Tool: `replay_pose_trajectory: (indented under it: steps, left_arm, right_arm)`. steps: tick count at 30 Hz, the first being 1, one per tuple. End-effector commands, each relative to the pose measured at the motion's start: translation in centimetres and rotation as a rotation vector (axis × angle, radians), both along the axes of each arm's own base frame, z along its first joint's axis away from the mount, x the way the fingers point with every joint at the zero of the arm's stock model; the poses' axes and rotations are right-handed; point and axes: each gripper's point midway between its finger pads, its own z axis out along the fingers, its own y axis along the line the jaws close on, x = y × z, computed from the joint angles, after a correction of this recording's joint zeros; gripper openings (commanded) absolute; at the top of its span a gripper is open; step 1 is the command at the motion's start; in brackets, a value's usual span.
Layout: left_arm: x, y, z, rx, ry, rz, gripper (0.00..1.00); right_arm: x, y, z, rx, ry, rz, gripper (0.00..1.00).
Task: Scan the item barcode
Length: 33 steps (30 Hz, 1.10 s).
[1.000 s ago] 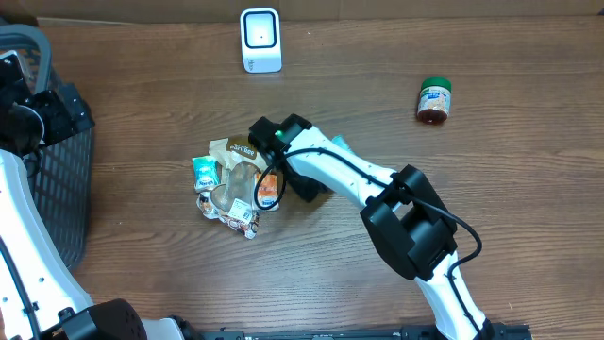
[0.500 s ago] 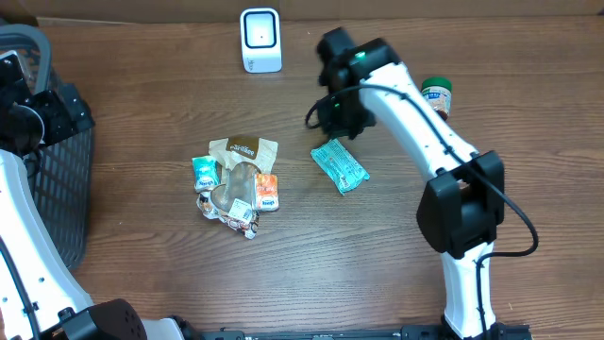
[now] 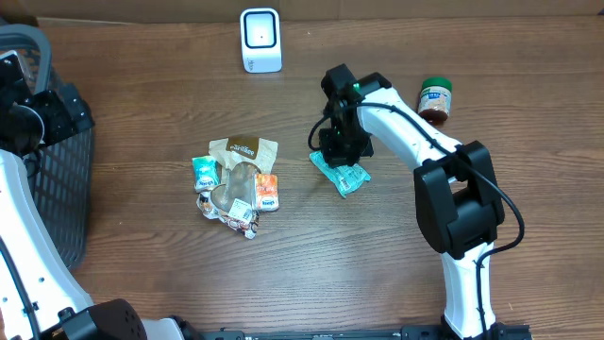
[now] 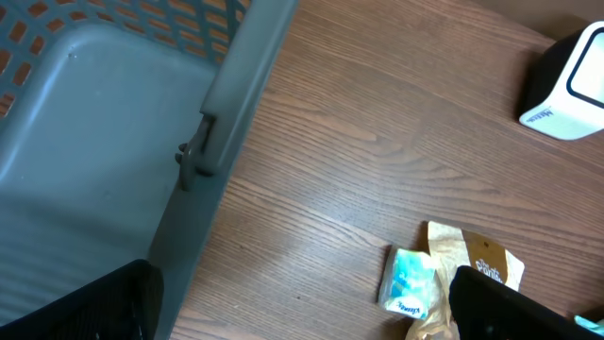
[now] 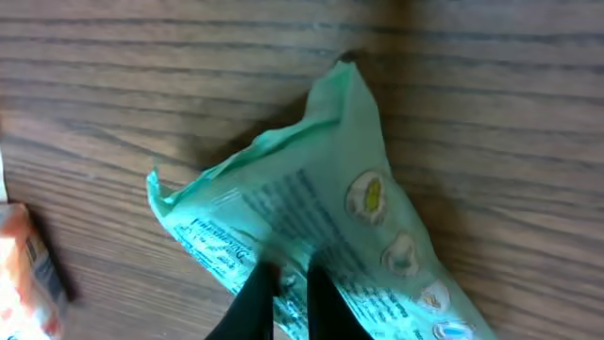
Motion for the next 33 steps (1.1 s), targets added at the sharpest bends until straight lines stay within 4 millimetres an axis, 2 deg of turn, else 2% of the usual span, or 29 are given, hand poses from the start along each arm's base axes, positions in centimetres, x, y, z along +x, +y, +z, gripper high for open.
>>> replay_pose_trajectory:
  steps: [1, 4, 8, 10, 14, 17, 19, 22, 24, 27, 30, 33]
  left_arm:
    - [0.2, -0.1, 1.0, -0.001, -0.029, 0.001, 1.00]
    - [0.2, -0.1, 1.0, -0.001, -0.029, 0.001, 1.00]
    - [0.2, -0.1, 1.0, -0.001, -0.029, 0.001, 0.99]
    - [0.2, -0.1, 1.0, -0.001, -0.029, 0.001, 1.00]
    - [0.2, -0.1, 1.0, -0.001, -0.029, 0.001, 1.00]
    - [0.2, -0.1, 1.0, -0.001, -0.029, 0.001, 1.00]
    - [0.2, -0.1, 1.0, -0.001, -0.029, 0.001, 0.99]
    - [0.2, -0.1, 1.0, -0.001, -0.029, 0.001, 0.99]
    - [0.2, -0.1, 1.0, -0.001, -0.029, 0.001, 1.00]
    - [0.2, -0.1, 1.0, -0.001, -0.029, 0.001, 1.00]
    - [0.2, -0.1, 1.0, -0.001, -0.029, 0.001, 1.00]
    - [0.2, -0.1, 1.0, -0.001, -0.029, 0.001, 1.00]
  right_arm:
    - [-0.9, 0.0, -0.7, 0.003, 0.021, -0.024, 0.12]
    - [-1.2, -0.1, -1.7, -0.009, 0.045, -0.028, 0.15]
    - [-0.6, 0.0, -1.8, -0.005, 0.017, 0.018, 0.60]
    - [-0.1, -0.1, -1.3, -0.008, -0.003, 0.038, 0.63]
    - [2.2, -0.2, 3.2, -0.029, -0.068, 0.055, 0.58]
    - [2.9, -0.3, 7.1, -0.038, -0.095, 0.039, 0.55]
    - [2.6, -0.8, 8.1, -0.067, -0.081, -0.008, 0.54]
    - [1.4, -2.8, 7.6, -0.180, -0.029, -0.136, 0.34]
    - [0.8, -3.2, 6.7, -0.201, 0.002, -0.161, 0.19]
    - [-0.5, -3.6, 5.0, -0.228, 0.054, -0.178, 0.04]
    - [-2.0, -3.8, 3.1, -0.234, 0.110, -0.174, 0.04]
    - [-2.7, -3.6, 2.1, -0.217, 0.141, -0.174, 0.04]
